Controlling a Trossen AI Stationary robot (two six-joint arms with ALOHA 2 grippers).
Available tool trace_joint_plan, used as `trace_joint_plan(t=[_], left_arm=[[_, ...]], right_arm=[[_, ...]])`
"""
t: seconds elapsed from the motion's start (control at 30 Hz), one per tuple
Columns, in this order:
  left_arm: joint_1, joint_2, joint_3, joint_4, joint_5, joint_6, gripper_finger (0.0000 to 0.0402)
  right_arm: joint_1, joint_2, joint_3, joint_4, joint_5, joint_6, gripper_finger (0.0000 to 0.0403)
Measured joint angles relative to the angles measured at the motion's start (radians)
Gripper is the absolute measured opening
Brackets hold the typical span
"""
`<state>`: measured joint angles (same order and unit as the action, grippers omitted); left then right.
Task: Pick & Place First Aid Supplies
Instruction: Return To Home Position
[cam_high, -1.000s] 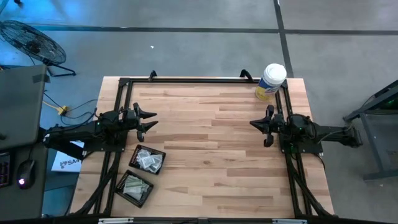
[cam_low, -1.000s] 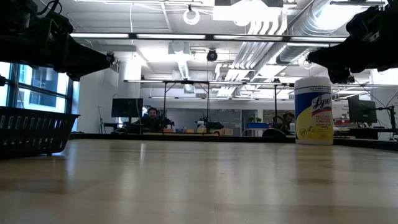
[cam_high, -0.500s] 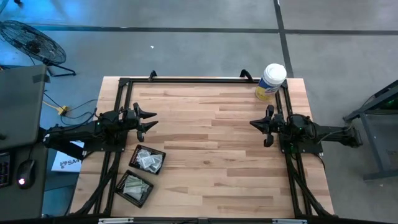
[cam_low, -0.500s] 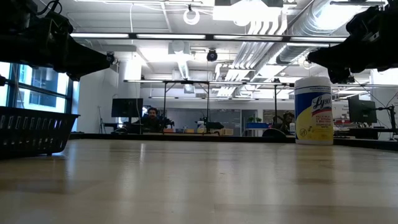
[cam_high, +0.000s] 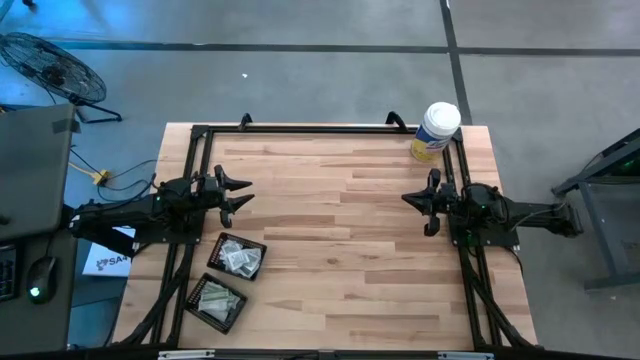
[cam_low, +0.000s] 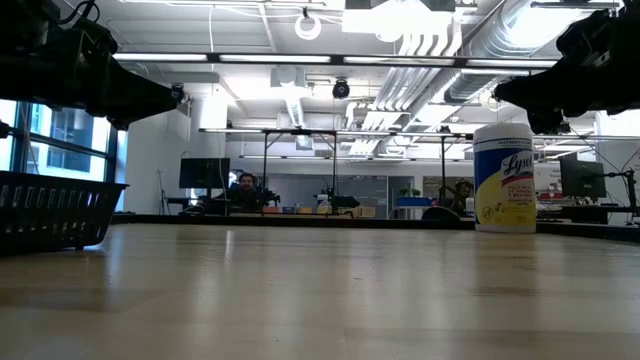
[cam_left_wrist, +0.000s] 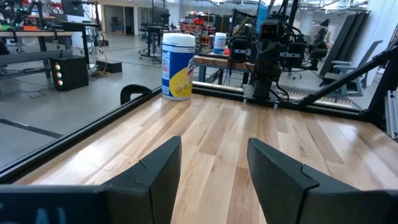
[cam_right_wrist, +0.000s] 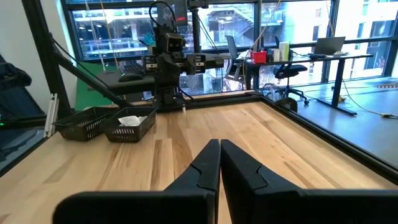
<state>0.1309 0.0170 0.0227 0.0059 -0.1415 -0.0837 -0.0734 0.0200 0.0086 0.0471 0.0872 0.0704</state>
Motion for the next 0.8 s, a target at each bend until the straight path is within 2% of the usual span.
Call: trace_joint_plan(t=[0.8], left_arm=[[0.0, 0.0, 0.0, 0.0, -0.001, 0.0, 0.0181]], right_arm=[[0.0, 0.0, 0.0, 0.0, 0.0, 0.0, 0.0003]])
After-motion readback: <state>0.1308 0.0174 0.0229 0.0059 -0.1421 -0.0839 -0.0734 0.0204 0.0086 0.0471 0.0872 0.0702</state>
